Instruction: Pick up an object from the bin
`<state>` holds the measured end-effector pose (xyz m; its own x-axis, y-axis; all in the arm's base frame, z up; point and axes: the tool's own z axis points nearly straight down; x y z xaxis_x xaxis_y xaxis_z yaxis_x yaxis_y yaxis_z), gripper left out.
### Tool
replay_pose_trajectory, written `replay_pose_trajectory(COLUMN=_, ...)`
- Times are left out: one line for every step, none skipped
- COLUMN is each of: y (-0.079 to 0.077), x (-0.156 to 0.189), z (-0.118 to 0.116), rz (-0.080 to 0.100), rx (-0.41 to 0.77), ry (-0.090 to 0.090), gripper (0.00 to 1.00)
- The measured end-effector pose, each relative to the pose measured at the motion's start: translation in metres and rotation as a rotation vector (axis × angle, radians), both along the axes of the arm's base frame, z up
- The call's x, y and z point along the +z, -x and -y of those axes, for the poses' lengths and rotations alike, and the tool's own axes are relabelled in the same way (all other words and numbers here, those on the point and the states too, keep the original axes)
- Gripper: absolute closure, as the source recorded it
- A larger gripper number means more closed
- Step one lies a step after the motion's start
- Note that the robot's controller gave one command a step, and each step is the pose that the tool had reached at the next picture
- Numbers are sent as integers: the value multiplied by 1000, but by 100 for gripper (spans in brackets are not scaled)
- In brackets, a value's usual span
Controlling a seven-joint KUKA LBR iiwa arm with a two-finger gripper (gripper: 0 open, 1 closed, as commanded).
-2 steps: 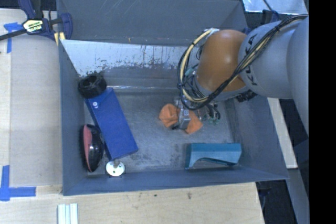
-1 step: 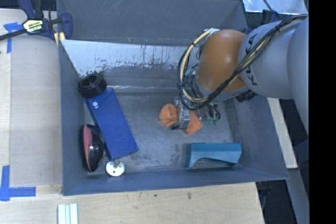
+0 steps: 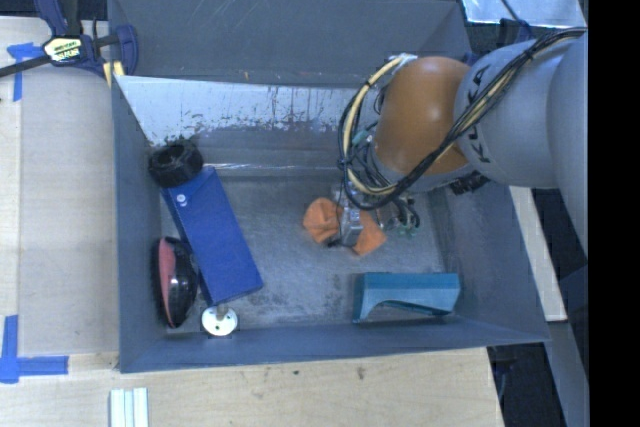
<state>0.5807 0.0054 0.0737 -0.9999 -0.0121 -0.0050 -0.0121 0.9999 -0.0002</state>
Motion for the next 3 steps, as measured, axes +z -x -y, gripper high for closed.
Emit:
replay_pose_trajectory(y=0, x=0, z=0, rz=0, rx=0, ry=0, gripper=100)
replay_pose_trajectory(y=0, x=0, z=0, rz=0, rx=0, ry=0, gripper=100)
replay_pose_trajectory(y=0, x=0, z=0, rz=0, rx=0, ry=0, gripper=100)
